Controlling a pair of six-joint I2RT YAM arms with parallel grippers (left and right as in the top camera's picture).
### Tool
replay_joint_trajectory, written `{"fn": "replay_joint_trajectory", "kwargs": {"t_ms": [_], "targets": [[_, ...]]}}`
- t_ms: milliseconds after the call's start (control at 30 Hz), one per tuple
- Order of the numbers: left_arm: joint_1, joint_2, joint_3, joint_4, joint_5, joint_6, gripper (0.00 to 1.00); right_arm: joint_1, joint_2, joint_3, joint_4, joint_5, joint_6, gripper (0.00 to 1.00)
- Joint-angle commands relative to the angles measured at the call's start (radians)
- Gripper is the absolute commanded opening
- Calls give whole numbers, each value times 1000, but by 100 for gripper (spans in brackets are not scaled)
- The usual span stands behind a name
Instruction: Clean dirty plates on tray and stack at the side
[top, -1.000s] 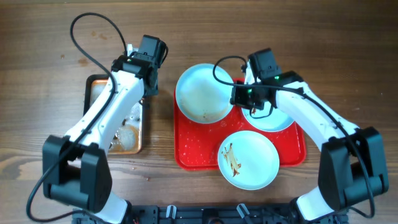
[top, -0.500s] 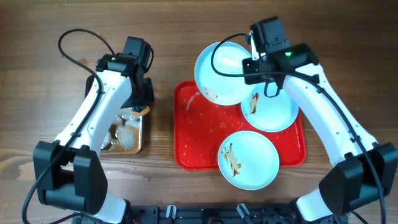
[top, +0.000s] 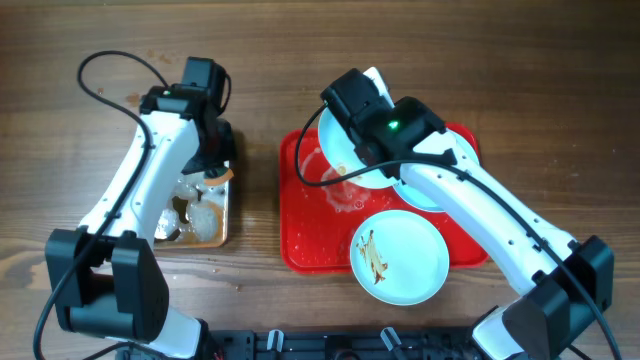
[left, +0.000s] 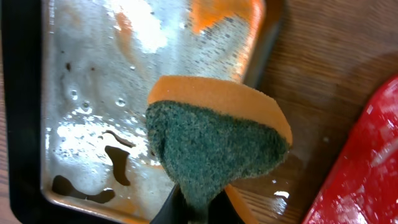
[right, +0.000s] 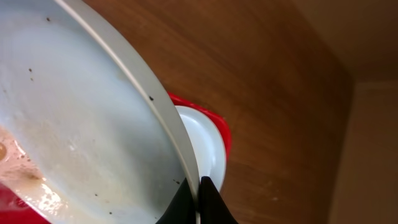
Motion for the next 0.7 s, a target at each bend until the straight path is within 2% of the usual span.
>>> {"fn": "replay_joint_trajectory", "kwargs": {"t_ms": [0, 167, 433, 667], "targets": [[34, -17, 4, 5, 9, -5, 4, 21, -24, 23, -10, 209, 39, 4], [42, -17, 4, 16, 9, -5, 4, 71, -24, 23, -2, 368, 11, 5], [42, -17, 4, 24, 9, -5, 4, 278, -24, 23, 63, 619, -105, 4], [42, -17, 5, 31, 9, -5, 4, 357, -24, 23, 69, 646, -120, 4]]}}
